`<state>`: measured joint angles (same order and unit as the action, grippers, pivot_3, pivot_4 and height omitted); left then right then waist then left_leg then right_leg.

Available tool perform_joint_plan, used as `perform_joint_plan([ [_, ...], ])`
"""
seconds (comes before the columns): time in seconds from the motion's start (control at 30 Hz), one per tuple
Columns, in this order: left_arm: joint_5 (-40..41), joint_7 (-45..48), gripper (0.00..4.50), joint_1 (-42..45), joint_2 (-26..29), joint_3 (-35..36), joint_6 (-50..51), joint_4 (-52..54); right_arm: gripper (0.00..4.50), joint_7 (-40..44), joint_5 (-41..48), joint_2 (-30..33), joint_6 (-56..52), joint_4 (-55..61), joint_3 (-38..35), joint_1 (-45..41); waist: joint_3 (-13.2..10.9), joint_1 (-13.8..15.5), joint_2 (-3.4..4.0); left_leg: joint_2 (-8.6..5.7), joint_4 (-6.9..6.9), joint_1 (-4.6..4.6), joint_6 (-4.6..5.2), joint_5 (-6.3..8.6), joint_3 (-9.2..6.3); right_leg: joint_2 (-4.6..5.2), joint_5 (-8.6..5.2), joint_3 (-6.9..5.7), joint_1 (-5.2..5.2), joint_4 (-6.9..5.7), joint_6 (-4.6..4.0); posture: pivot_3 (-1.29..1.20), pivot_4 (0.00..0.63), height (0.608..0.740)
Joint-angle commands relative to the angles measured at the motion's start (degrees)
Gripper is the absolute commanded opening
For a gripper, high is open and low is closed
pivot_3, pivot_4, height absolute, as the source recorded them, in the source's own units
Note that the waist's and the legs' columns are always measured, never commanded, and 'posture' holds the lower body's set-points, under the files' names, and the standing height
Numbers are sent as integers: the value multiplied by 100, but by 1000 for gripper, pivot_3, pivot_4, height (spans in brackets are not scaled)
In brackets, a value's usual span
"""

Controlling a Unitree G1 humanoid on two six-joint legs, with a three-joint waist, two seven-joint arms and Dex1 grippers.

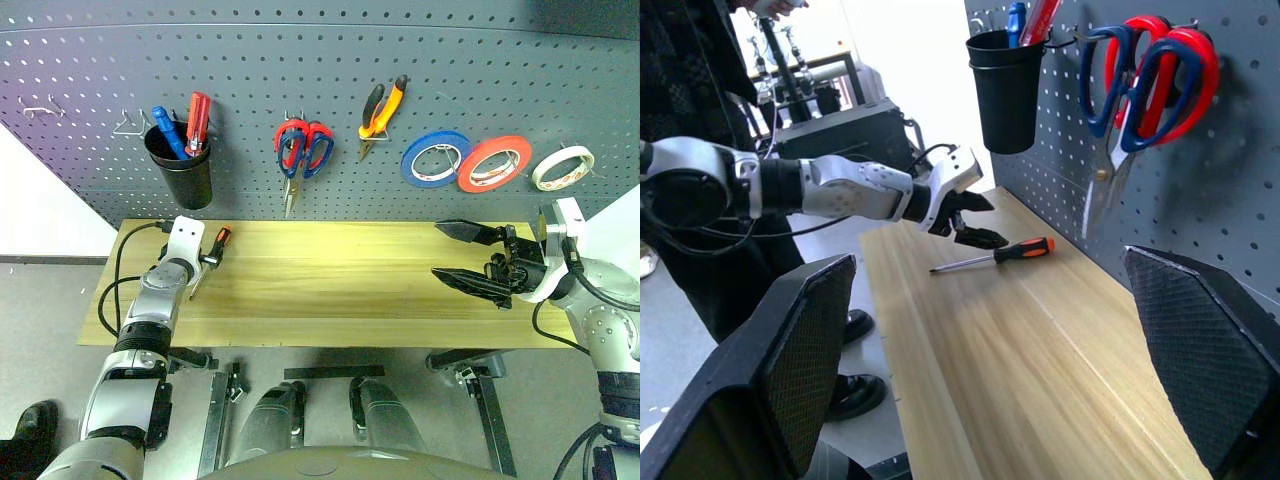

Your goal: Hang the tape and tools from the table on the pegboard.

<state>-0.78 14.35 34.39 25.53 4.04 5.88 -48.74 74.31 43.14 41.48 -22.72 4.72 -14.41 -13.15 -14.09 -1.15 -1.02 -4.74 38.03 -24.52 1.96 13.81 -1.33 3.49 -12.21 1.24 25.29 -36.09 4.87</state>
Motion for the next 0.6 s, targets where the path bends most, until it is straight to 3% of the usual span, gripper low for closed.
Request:
perform_joint_plan([
  [0.03, -32, 86, 4452, 186, 124, 38, -271, -163, 4500, -19, 191, 152, -100, 344, -240, 93, -3, 10, -3, 0, -1, -1, -1, 1, 0, 1, 0, 0, 0, 1, 0, -108, 274, 740],
  [0.6, -162, 153, 4452, 251, 89, -129, -502, -390, 4500, -417, 657, 369, -691, 1225, -725, 873, -339, -7, -35, 9, -7, -21, 14, -4, 6, 8, -12, -1, 17, 12, -21, -134, 372, 740],
])
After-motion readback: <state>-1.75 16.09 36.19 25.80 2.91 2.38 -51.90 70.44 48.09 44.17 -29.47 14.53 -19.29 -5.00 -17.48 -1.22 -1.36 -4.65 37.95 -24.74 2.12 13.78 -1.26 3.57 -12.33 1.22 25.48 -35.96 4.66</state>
